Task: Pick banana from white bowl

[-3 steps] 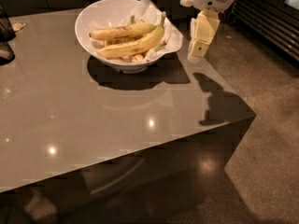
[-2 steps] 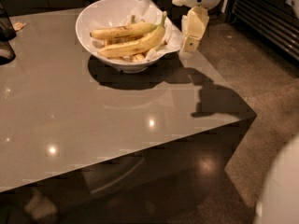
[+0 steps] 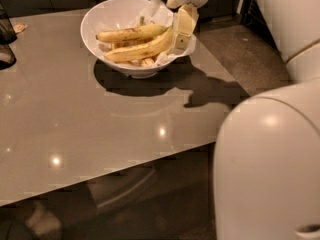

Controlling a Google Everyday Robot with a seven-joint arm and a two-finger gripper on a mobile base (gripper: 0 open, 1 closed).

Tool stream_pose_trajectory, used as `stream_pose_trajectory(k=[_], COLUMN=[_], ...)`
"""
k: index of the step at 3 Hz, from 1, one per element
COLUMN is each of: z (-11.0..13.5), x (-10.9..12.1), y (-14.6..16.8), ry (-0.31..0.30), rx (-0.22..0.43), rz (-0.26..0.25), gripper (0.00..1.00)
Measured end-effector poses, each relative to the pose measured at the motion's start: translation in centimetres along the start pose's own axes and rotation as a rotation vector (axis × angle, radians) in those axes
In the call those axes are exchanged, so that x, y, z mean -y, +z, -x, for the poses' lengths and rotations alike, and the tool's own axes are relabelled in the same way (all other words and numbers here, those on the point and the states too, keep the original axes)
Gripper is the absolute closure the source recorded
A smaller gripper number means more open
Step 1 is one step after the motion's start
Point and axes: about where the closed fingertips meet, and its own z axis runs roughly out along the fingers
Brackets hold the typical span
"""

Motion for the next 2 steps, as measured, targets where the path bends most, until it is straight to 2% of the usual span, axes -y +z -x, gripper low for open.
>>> stream_pose_trajectory(k=[1, 2], z=[0.8, 1.5], x=[1.5, 2.6], y=[1.6, 3.0], ry=[0.004, 0.005], rx=[0.002, 0.002], rz=[0.006, 0.013], gripper=[0.11, 0.27])
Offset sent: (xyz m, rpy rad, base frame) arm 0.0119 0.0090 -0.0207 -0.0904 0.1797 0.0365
